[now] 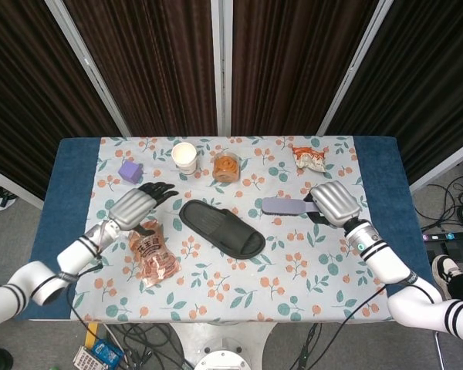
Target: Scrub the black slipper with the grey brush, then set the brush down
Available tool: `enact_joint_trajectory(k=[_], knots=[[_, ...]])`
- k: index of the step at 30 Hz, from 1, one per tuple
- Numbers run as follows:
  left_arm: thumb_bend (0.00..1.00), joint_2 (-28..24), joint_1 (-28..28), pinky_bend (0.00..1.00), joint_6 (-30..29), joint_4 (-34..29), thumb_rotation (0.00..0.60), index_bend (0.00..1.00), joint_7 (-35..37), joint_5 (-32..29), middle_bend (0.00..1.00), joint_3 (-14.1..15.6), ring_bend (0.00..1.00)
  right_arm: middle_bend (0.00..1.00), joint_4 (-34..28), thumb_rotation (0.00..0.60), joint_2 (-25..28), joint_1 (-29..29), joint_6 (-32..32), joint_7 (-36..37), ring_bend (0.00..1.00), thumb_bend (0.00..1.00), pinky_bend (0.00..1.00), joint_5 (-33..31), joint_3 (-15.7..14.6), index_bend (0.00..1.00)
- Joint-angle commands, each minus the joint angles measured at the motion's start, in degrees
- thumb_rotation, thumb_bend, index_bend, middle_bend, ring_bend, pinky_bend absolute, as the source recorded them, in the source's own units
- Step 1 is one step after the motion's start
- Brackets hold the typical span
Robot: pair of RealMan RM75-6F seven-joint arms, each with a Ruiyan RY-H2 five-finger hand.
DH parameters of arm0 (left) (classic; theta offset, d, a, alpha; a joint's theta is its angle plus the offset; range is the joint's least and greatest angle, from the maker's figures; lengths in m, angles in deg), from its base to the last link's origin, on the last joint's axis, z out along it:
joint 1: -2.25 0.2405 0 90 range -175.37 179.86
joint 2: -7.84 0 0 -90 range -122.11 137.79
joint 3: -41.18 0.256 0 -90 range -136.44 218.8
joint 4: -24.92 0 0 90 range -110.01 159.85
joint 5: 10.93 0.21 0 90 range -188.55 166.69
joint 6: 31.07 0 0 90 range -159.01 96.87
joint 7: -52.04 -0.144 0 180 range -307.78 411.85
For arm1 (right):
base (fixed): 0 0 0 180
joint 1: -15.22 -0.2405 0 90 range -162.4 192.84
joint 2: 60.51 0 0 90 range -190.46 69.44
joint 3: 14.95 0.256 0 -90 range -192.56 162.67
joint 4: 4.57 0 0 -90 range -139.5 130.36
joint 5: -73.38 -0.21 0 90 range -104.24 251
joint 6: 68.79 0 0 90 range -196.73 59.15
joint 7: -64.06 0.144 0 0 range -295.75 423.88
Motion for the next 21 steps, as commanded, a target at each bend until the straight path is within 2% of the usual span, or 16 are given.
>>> enact_joint_trajectory(k=[1,10,18,21], knots=[[0.09,6.68,-6.43,0.16,5.69,7.83,0.6,0.15,1.61,0.91,0.16,0.55,0.1,1.0,-0.64,0.6,-0.03,-0.41,-0.95,-1.44,1.0,0.75,1.0,-1.35,0.08,1.0],[0.1,13.96,-11.85,0.16,12.2,19.16,0.6,0.15,5.41,0.08,0.16,4.33,0.1,1.0,-0.79,0.6,-0.88,-0.98,-1.47,-3.81,1.0,0.75,1.0,-2.85,0.18,1.0],[0.17,16.98,-14.04,0.16,13.91,22.18,0.6,0.15,10.58,-0.85,0.16,6.45,0.1,1.0,0.78,0.6,-2.79,-1.36,-2.32,-4.82,1.0,0.75,1.0,-3.31,-0.48,1.0],[0.23,17.73,-14.76,0.2,14.49,23.24,0.6,0.21,12.1,-1.55,0.22,6.69,0.11,1.0,1.44,0.6,-3.72,-1.65,-2.85,-5.23,1.0,0.75,1.0,-3.18,-0.87,1.0]])
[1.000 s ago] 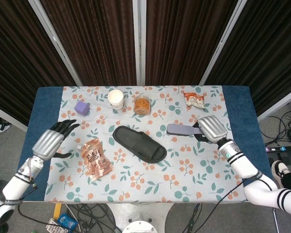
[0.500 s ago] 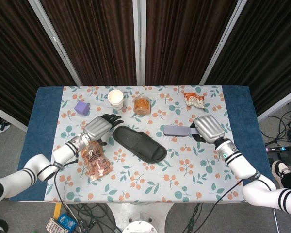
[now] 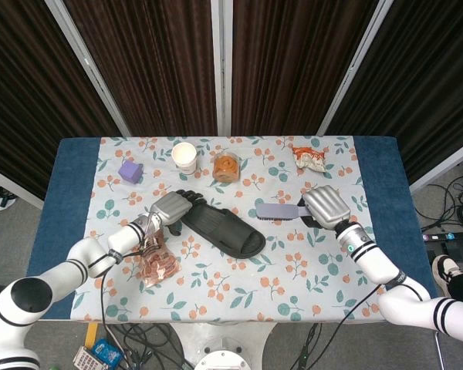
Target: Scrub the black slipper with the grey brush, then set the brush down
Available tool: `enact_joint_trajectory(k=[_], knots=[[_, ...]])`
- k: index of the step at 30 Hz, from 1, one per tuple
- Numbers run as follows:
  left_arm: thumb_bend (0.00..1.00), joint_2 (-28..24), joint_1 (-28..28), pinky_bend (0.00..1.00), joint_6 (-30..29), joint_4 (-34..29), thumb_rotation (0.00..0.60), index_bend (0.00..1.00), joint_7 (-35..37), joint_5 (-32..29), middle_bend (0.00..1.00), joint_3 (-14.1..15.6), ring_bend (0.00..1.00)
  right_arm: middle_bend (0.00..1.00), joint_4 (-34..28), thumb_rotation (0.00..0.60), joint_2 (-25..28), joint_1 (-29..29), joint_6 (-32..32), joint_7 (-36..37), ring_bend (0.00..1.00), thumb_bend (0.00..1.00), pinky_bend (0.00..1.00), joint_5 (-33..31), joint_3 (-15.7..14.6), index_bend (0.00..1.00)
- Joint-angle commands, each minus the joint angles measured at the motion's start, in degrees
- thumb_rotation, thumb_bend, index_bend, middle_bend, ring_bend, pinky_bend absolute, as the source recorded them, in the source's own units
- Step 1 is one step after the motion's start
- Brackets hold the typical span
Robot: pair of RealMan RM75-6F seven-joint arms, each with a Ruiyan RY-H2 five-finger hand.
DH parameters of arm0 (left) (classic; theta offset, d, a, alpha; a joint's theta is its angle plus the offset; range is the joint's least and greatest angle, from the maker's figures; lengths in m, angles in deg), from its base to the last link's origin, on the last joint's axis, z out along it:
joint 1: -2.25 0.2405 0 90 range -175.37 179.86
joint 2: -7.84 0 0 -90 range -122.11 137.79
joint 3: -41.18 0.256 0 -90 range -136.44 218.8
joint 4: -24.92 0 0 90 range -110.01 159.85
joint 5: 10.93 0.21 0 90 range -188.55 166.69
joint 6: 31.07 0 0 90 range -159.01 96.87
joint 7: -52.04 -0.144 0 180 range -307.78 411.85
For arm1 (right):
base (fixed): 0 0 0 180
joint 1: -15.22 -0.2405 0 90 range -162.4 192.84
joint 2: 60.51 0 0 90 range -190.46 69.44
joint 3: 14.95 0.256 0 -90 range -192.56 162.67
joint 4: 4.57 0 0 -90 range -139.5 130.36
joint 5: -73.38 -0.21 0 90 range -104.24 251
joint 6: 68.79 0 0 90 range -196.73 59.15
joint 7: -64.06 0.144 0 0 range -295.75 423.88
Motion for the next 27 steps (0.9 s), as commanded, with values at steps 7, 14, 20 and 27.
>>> enact_joint_trajectory(k=[7,14,20,27], knots=[[0.26,1.23,-0.62,0.3,-0.47,1.72,0.6,0.36,2.13,-2.07,0.39,0.64,0.25,1.0,1.67,0.6,-2.24,-0.6,-0.8,-0.48,1.0,0.75,1.0,0.29,-0.61,1.0],[0.26,1.74,0.0,0.34,-1.88,1.69,0.6,0.41,0.52,-3.3,0.45,0.85,0.29,1.0,3.68,0.6,-4.93,-1.61,-1.51,-0.28,1.0,0.75,1.0,1.64,-0.91,1.0],[0.26,1.12,0.22,0.34,-2.63,-0.15,0.6,0.41,-2.26,-4.24,0.45,0.7,0.29,1.0,9.61,0.6,-11.51,-4.31,-1.65,-3.35,1.0,0.75,1.0,3.96,-0.89,1.0],[0.26,0.49,0.27,0.34,-3.01,-2.08,0.6,0.41,-4.98,-5.5,0.45,0.16,0.29,1.0,19.58,0.6,-20.48,-6.68,-0.12,-5.38,1.0,0.74,1.0,6.52,-0.8,1.0]])
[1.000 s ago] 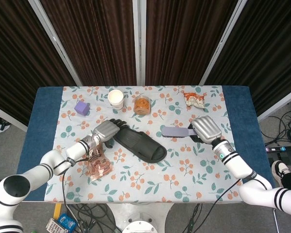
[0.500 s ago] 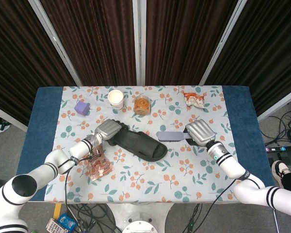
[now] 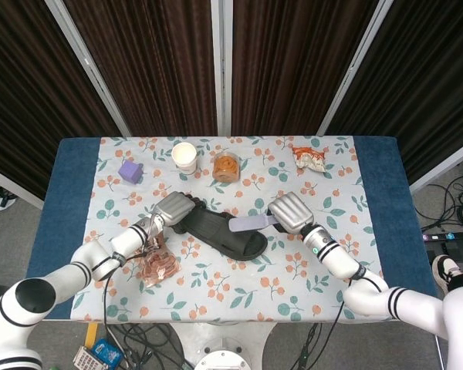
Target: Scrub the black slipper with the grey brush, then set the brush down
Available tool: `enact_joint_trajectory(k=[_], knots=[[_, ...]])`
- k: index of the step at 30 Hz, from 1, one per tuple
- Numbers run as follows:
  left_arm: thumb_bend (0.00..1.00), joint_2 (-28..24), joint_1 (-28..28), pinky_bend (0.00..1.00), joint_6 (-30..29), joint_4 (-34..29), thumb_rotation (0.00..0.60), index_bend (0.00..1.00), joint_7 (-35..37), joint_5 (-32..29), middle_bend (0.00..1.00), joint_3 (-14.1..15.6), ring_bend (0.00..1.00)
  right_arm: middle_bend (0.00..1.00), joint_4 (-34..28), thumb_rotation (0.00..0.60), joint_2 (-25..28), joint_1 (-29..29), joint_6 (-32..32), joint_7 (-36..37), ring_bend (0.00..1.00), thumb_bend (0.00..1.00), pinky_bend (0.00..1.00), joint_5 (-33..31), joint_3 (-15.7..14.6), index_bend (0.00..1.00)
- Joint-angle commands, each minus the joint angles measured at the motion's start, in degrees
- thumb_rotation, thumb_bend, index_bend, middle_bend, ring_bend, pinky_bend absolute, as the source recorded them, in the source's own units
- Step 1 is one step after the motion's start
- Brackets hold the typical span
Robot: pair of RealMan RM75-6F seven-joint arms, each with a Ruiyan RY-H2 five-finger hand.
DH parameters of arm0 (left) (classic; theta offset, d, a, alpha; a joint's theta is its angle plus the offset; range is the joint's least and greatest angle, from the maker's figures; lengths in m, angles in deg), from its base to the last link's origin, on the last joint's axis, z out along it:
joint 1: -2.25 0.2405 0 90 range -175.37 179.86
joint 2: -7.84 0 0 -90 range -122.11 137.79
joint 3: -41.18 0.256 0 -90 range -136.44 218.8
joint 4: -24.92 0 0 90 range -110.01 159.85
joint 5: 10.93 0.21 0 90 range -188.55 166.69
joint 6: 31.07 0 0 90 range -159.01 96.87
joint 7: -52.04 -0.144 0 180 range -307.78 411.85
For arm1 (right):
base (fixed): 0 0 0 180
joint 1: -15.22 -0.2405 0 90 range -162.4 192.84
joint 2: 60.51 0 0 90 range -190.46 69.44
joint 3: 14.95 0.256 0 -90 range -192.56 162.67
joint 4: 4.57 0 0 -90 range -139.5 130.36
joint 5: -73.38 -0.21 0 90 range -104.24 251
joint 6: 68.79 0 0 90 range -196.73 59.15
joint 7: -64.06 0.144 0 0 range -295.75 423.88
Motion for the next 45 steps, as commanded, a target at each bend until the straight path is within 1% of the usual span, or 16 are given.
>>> enact_joint_trajectory(k=[1,5,7,9,14,17,20,22,24,26,29,33,36,39,41,45], knots=[[0.26,-0.25,0.05,0.34,-0.13,-0.8,0.6,0.41,-1.07,-0.57,0.45,-0.21,0.29,1.0,6.47,0.6,-5.81,-1.9,1.15,-0.95,1.0,0.74,1.0,2.25,-0.02,1.0],[0.26,-0.36,0.24,0.34,-0.16,-1.4,0.6,0.41,-1.98,-1.07,0.45,-0.17,0.29,1.0,12.12,0.6,-10.1,-2.98,2.36,-0.05,1.0,0.74,1.0,4.97,-0.83,1.0],[0.26,-0.33,0.28,0.34,-0.16,-1.16,0.6,0.41,-2.85,-1.03,0.45,0.09,0.29,1.0,13.63,0.6,-11.13,-3.24,2.2,1.47,1.0,0.74,1.0,6.22,-1.73,1.0],[0.26,-0.22,0.45,0.34,-0.25,-0.89,0.6,0.41,-3.54,-1.0,0.45,0.36,0.29,1.0,14.04,0.6,-10.96,-3.34,2.08,3.06,1.0,0.74,1.0,7.58,-2.76,1.0],[0.26,-0.12,0.89,0.34,-0.87,-0.61,0.6,0.41,-2.89,-0.98,0.45,0.74,0.29,1.0,11.9,0.6,-7.35,-3.02,-0.12,5.3,1.0,0.73,1.0,10.22,-6.47,1.0],[0.26,-0.14,0.79,0.34,-1.11,-0.38,0.6,0.41,-2.71,-0.61,0.45,1.05,0.29,1.0,9.4,0.6,-4.45,-2.43,-0.06,5.95,1.0,0.73,1.0,11.67,-8.28,1.0],[0.26,-0.22,0.79,0.34,-1.41,-0.34,0.6,0.41,-2.41,-0.43,0.45,1.24,0.29,1.0,6.84,0.6,-1.33,-1.92,1.3,7.63,1.0,0.73,1.0,13.33,-9.37,1.0],[0.26,-0.25,0.75,0.33,-1.51,-0.36,0.6,0.41,-2.27,-0.34,0.45,1.33,0.29,1.0,6.09,0.6,-0.19,-1.66,3.15,9.66,1.0,0.74,1.0,14.14,-9.13,1.0],[0.26,-0.3,0.68,0.34,-1.68,-0.45,0.6,0.41,-2.33,-0.23,0.45,1.4,0.29,1.0,6.68,0.6,-0.11,-1.73,5.14,12.08,1.0,0.74,1.0,14.3,-7.81,1.0],[0.26,-0.41,0.64,0.34,-1.99,-0.75,0.6,0.41,-2.42,-0.14,0.45,1.41,0.29,1.0,8.12,0.6,-0.96,-2.54,5.56,13.6,1.0,0.74,1.0,13.72,-6.05,1.0],[0.26,-0.65,0.59,0.34,-2.14,-1.1,0.6,0.41,-2.92,-0.1,0.45,1.46,0.29,1.0,10.87,0.6,-3.24,-4.52,3.56,14.13,1.0,0.73,1.0,12.24,-3.87,1.0],[0.26,-0.8,0.69,0.33,-2.22,-1.34,0.6,0.41,-3.84,-0.34,0.45,1.42,0.29,1.0,14.42,0.6,-6.56,-6.85,-0.47,12.87,1.0,0.73,1.0,10.49,-2.66,1.0],[0.26,-0.95,1.15,0.33,-2.45,-1.76,0.6,0.41,-4.18,-0.55,0.45,1.58,0.29,1.0,15.92,0.6,-8.07,-7.7,-2.6,11.6,1.0,0.73,1.0,10.38,-3.29,1.0],[0.26,-0.93,1.59,0.33,-3.11,-1.89,0.6,0.41,-4.61,-0.58,0.45,1.67,0.29,1.0,16.16,0.6,-8.23,-7.79,-3.97,10.82,1.0,0.73,1.0,10.63,-4.44,1.0],[0.26,-1.0,1.43,0.33,-3.14,-1.86,0.6,0.41,-4.66,-0.58,0.45,1.54,0.29,1.0,15.65,0.6,-7.7,-7.4,-3.92,10.76,1.0,0.73,1.0,11.1,-5.31,1.0],[0.26,-1.12,1.16,0.33,-2.99,-1.74,0.6,0.41,-4.65,-0.49,0.45,1.53,0.29,1.0,12.71,0.6,-4.89,-5.66,-2.07,12.09,1.0,0.73,1.0,13.26,-8.09,1.0]])
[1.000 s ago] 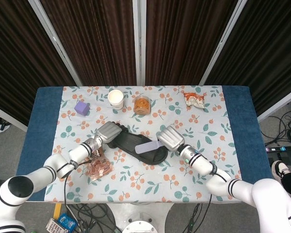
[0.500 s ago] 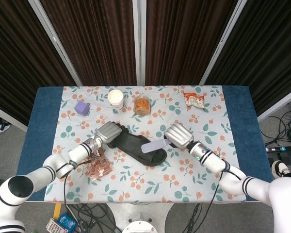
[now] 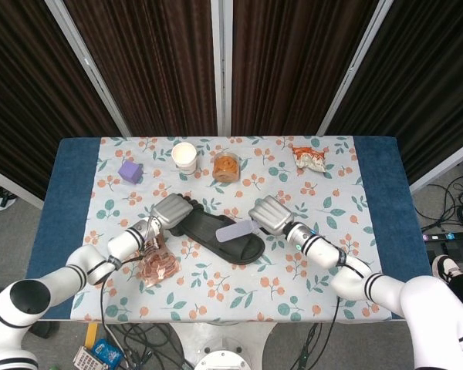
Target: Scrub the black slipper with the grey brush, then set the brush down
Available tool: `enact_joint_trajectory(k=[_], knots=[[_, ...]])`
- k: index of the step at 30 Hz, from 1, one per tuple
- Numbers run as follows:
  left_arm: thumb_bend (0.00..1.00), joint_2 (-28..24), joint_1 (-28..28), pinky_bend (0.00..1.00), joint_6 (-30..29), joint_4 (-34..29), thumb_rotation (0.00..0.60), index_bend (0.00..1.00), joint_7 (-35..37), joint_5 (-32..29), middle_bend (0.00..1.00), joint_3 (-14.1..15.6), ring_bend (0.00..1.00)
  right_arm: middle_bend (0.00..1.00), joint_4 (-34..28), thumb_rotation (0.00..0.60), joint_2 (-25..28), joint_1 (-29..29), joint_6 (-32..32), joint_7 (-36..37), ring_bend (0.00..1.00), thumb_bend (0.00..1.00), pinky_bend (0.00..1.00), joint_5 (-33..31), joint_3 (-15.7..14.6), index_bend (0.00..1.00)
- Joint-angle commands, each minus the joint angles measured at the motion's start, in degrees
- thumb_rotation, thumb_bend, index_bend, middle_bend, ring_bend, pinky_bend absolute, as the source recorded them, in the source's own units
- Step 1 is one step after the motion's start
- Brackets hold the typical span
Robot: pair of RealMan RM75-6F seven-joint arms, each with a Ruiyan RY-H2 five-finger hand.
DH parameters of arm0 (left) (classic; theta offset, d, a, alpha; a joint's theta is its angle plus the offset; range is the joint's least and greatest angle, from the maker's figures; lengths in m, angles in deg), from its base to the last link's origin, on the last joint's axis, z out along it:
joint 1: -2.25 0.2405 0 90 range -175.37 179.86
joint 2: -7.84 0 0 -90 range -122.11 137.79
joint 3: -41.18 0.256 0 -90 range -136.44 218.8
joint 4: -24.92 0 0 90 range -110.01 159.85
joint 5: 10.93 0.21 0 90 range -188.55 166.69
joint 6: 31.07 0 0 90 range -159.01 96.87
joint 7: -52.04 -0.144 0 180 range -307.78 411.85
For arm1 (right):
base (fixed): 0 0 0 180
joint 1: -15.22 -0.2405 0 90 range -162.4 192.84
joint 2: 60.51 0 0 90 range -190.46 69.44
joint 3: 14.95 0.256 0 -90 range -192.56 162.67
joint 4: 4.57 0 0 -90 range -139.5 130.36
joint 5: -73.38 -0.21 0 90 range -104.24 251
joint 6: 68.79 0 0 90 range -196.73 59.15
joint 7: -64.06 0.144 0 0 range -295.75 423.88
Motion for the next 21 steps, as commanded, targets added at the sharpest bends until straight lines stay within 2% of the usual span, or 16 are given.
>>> enact_joint_trajectory(k=[1,6,12,17,21], knots=[[0.26,-0.04,-0.13,0.34,-0.04,0.08,0.6,0.41,-0.02,0.07,0.45,-0.03,0.29,1.0,-2.6,0.6,2.57,1.59,1.87,1.37,1.0,0.73,1.0,2.04,-2.39,1.0],[0.26,-0.23,-0.3,0.33,-0.31,-0.11,0.6,0.41,-0.31,0.16,0.45,-0.11,0.29,1.0,-5.64,0.6,6.66,3.35,5.81,4.02,1.0,0.73,1.0,4.99,-4.76,1.0],[0.26,-0.31,-0.38,0.34,-0.41,-0.67,0.6,0.41,-1.29,0.04,0.45,-0.24,0.29,1.0,-3.21,0.6,4.86,2.69,9.38,6.8,1.0,0.73,1.0,4.0,-0.81,1.0],[0.26,-0.37,-0.37,0.33,-0.3,-1.09,0.6,0.41,-2.05,-0.19,0.45,-0.32,0.29,1.0,2.05,0.6,-0.14,-0.34,5.07,5.54,1.0,0.73,1.0,1.8,1.69,1.0],[0.26,-0.4,0.02,0.33,-0.8,-1.34,0.6,0.4,-2.43,-0.26,0.45,-0.25,0.29,1.0,4.5,0.6,-2.28,-1.83,1.06,4.23,1.0,0.73,1.0,1.47,0.94,1.0]])
